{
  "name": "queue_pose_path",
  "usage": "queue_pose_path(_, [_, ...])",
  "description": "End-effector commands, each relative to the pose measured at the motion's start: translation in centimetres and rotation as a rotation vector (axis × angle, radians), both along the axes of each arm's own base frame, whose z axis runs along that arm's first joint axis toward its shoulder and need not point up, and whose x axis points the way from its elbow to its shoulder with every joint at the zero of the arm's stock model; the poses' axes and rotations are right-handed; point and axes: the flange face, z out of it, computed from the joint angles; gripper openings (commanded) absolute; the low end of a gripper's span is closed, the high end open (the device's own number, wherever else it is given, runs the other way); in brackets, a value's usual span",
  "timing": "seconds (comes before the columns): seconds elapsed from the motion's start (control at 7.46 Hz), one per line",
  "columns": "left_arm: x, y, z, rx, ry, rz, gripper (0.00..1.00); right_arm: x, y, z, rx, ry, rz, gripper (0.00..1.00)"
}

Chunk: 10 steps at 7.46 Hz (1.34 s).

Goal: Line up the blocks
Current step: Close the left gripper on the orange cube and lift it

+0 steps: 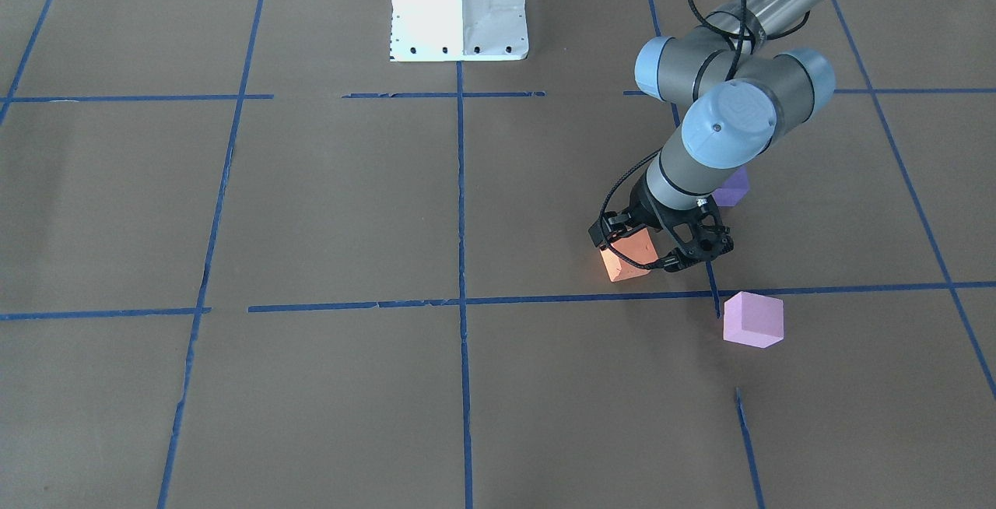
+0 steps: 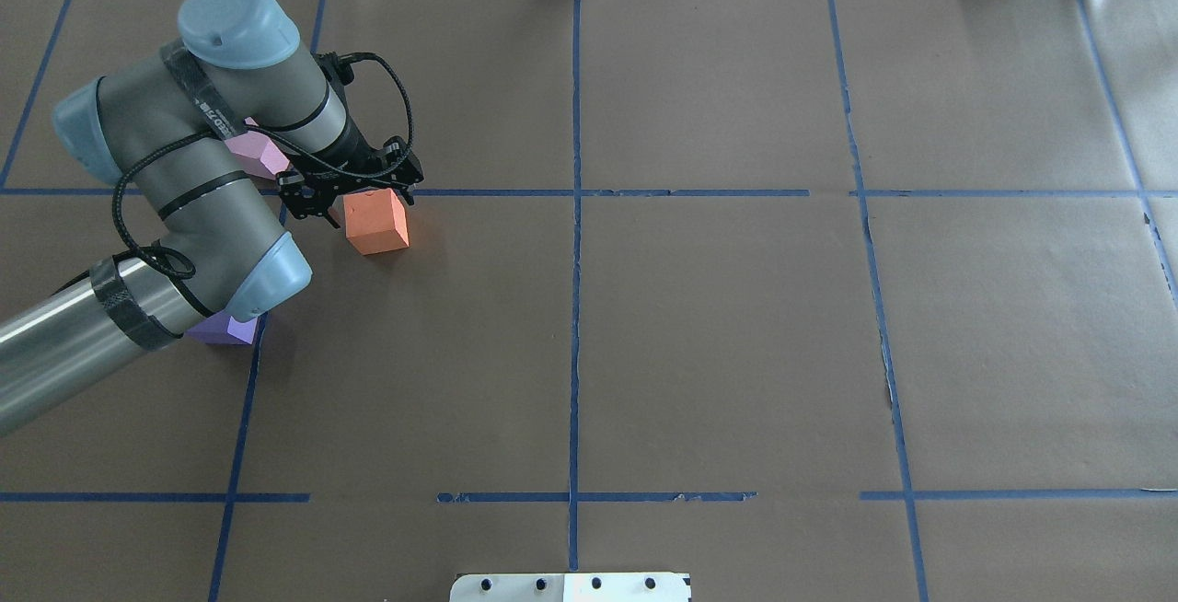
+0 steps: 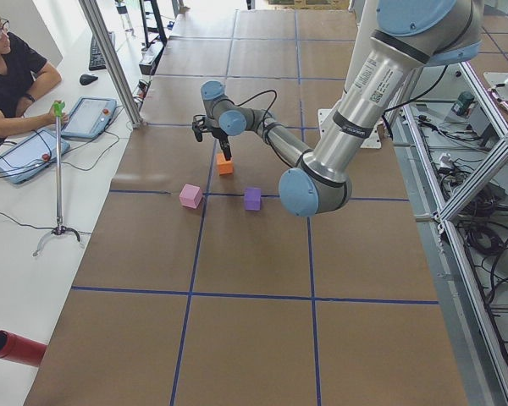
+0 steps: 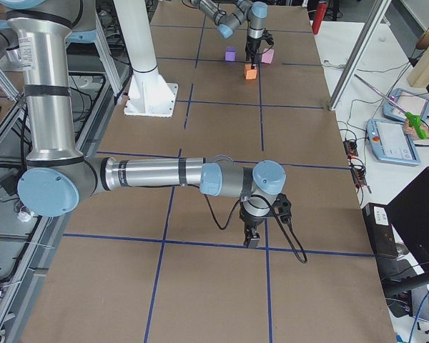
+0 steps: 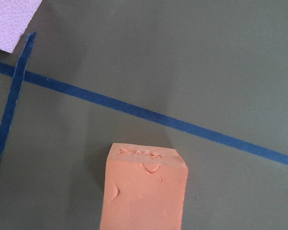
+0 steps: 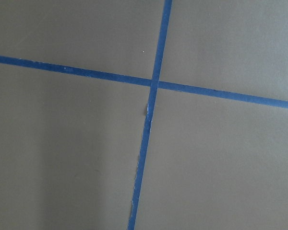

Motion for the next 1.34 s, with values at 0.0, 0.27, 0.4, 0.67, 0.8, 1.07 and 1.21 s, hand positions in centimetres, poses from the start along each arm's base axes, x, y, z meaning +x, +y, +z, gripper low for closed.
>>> queue_pose_path(0.0, [1.2, 0.1, 0.7, 0.035, -0.023, -0.015, 1.0, 0.0, 0.0, 0.0, 0.0, 0.0, 0.0, 1.0])
queue_pose_path(0.27, [1.4, -0.3, 1.3, 0.059, -0.034, -0.03, 1.0, 0.0, 0.0, 0.0, 0.0, 0.0, 0.0, 1.0])
queue_pose_path(0.4, [1.5, -0.1, 1.7, 0.06, -0.04, -0.031, 1.0, 0.0, 0.0, 0.0, 0.0, 0.0, 0.0, 1.0])
queue_pose_path(0.67, [1.4, -0.3, 2.1, 0.079, -0.047, -0.044, 1.0, 0.0, 0.0, 0.0, 0.0, 0.0, 0.0, 1.0])
queue_pose_path(0.8, [1.6, -0.5, 2.4, 0.077, -0.051, -0.047, 1.0, 0.0, 0.0, 0.0, 0.0, 0.0, 0.0, 1.0])
queue_pose_path(1.07, [2.1, -0.5, 3.3, 0.091, -0.038, -0.045, 1.0, 0.0, 0.0, 0.0, 0.0, 0.0, 0.0, 1.0])
queue_pose_path(1.21, [2.5, -0.2, 3.5, 0.101, -0.039, -0.042, 0.99, 0.0, 0.0, 0.0, 0.0, 0.0, 0.0, 1.0])
